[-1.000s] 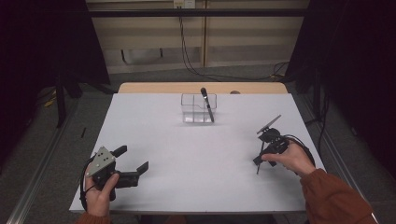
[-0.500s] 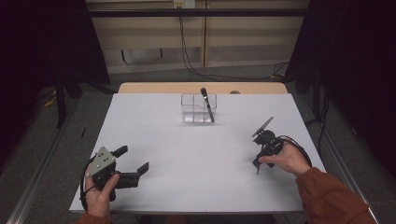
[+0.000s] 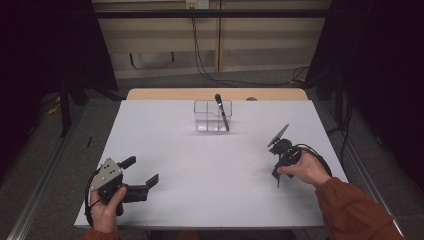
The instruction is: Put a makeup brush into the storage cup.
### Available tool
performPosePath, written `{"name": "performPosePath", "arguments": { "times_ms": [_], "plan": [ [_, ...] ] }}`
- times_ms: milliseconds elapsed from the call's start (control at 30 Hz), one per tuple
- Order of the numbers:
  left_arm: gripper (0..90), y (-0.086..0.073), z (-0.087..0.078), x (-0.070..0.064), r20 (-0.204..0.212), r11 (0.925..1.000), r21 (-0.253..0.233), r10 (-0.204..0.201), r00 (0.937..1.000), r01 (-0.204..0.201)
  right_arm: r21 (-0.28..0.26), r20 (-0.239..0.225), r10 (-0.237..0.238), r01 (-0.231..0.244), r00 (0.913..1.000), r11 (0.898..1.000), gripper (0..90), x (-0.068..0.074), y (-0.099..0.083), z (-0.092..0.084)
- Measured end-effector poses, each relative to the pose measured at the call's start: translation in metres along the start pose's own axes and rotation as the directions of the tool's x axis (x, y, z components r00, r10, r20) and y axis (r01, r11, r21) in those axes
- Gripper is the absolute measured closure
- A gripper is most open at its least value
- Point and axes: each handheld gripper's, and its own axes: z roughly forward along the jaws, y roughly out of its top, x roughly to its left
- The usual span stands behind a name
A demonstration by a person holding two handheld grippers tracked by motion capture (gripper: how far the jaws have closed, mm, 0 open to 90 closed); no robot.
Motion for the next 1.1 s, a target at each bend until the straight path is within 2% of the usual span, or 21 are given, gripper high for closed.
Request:
{"name": "performPosePath", "arguments": {
  "times_ms": [300,400,567,867,1100],
  "plan": [
    [2.0,0.0,0.0,-0.001,0.003,1.0,0.0,0.004,1.0,-0.004,0.016,-0.008,-0.007,0.007,0.9999,1.0,69.8,-0.003,0.001,-0.001],
    [2.0,0.0,0.0,0.0,0.003,1.0,-0.001,0.004,1.0,-0.004,0.003,-0.012,0.002,-0.002,0.9999,1.0,78.5,-0.006,0.0,-0.001],
    [2.0,0.0,0.0,0.0,0.005,1.0,0.0,0.004,1.0,-0.004,-0.005,-0.024,0.01,-0.01,0.9997,1.0,85.4,-0.009,-0.001,-0.001],
    [2.0,-0.001,0.0,0.0,-0.001,1.0,0.004,-0.001,1.0,0.001,0.01,-0.035,0.002,-0.002,0.9994,1.0,86.4,-0.011,0.001,-0.001],
    [2.0,-0.001,-0.001,0.001,-0.009,1.0,0.006,-0.004,1.0,0.004,-0.011,-0.044,-0.003,0.003,0.999,1.0,86.5,-0.012,-0.002,-0.003]
  ]
}}
